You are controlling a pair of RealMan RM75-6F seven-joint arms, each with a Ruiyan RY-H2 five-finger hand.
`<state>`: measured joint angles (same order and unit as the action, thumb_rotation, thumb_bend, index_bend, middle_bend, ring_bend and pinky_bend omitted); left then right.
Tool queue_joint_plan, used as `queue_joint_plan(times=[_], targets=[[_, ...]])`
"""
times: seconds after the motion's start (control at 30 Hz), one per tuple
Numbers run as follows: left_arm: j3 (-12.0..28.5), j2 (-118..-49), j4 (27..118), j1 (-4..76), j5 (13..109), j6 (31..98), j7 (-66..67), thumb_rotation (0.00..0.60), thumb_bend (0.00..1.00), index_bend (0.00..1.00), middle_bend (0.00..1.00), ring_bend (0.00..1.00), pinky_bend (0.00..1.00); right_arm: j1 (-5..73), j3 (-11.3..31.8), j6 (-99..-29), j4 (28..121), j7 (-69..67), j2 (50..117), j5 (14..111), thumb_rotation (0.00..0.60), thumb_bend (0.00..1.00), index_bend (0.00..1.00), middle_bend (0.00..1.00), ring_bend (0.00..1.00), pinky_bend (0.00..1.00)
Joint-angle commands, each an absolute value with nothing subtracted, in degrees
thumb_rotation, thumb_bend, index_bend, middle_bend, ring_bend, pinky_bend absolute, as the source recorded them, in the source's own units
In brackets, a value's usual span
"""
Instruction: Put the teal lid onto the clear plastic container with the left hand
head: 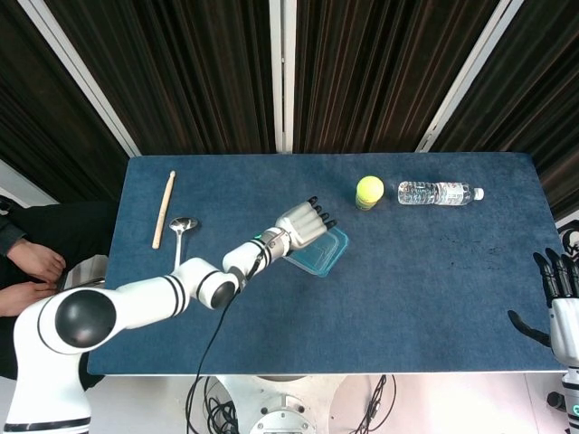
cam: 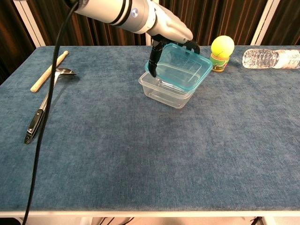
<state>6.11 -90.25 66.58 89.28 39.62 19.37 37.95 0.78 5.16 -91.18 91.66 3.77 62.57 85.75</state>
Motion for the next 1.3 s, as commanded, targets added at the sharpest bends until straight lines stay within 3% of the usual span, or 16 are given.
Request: queue_joint_plan(times=[0.03,1.03,1.3], targets=[[4.1,-91.8,63.4,91.2,40.5,16.5,34.6,0.6,0.38,0.25,0.22,0.12,0.08,0.8,5.3,-90.8,91.7,3.8,62.6,85.4,0.6,0.1,0.0,0.05,0.0,0.01],[-1.0,-94.7,53.6,94.2,53.8,9.6,17.8,0.6,0.38,0.24,0.2,0.1,0.06,1.1,5.7,-89.8,92.4,4.6,62.4,84.6,0.6,0.11,0.0,0.05,0.0,0.01],[-1.8,-94.9,52.3,94.2,55.4,9.3,14.5,0.6,0.38,0.16,0.16,0.08,0.06,0.7,5.5,-90.2,92.1,4.3,62.6,84.5,0.6,0.11,0.0,0.05,0.0,0.01]])
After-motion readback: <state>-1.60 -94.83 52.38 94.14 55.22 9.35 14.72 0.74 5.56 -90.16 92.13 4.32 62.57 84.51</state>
